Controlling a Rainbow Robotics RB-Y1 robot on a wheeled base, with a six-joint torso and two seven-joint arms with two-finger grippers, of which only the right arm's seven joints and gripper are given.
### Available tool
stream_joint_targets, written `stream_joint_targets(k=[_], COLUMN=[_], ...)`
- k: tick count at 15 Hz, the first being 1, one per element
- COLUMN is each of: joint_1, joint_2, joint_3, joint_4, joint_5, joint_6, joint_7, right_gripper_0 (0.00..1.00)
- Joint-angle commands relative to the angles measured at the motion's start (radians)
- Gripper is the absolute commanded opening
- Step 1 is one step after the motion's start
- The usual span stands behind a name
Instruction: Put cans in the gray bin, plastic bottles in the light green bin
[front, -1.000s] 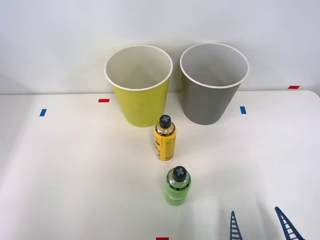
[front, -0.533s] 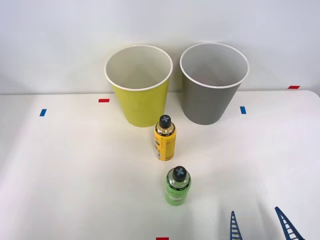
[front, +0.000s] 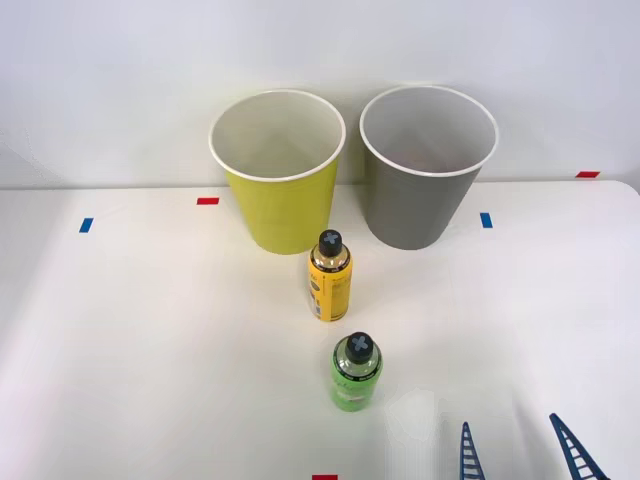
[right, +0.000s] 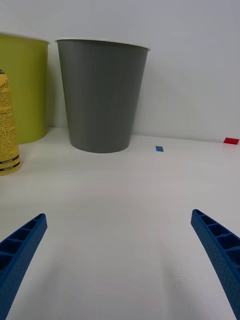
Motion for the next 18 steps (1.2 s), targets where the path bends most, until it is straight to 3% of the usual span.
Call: stream_joint_targets(k=[1,18], joint_1=[0.000,0.000], joint_2=[0.000,0.000], joint_3=[0.000,0.000], joint_4=[0.000,0.000], joint_5=[0.000,0.000], joint_6=[0.000,0.000], joint_7=[0.000,0.000], right_gripper_0=[1.00,1.00])
